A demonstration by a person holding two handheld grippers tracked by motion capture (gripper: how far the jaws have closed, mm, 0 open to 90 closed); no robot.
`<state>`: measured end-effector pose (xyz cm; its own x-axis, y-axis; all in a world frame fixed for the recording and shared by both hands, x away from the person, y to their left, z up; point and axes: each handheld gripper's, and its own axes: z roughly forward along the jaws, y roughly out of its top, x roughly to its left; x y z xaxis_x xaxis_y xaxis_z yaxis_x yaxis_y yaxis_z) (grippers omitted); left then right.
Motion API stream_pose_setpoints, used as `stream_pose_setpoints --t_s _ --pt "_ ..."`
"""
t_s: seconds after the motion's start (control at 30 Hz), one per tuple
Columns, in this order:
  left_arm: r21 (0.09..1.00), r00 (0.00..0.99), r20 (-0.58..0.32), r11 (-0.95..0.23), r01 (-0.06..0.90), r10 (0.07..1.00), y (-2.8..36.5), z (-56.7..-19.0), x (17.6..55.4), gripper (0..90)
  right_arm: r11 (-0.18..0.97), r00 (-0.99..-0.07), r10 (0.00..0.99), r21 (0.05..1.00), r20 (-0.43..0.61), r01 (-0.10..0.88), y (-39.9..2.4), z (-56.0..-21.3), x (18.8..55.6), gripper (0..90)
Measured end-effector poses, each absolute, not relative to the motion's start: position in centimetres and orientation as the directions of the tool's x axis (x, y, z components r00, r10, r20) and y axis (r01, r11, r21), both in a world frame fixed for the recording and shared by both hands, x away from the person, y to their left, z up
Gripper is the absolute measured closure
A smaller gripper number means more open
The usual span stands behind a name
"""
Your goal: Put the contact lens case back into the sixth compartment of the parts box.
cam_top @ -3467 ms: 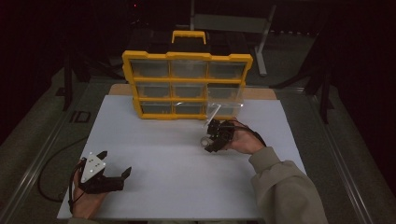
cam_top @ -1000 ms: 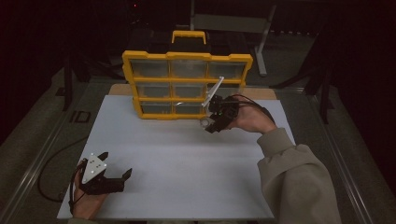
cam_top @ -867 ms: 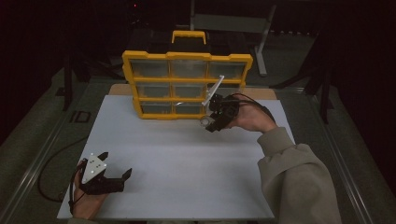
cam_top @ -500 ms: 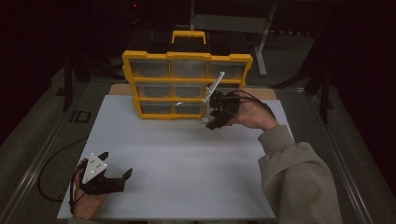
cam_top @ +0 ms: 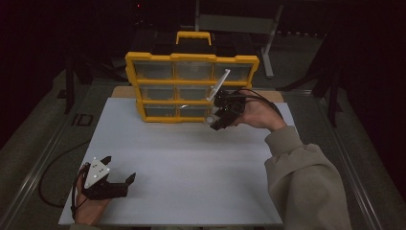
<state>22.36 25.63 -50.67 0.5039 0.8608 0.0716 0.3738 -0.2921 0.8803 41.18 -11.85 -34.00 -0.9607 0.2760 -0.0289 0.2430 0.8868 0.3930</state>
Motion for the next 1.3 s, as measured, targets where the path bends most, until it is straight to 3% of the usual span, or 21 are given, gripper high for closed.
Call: stream_pose_setpoints --t_s 1.3 --pt "0.876 0.511 0.07 -0.298 0.379 0.857 25.5 -50.8 22.4 0.0 0.862 -0.935 0.347 0.416 -0.069 0.29 -12.9 -30.2 43.1 49.1"
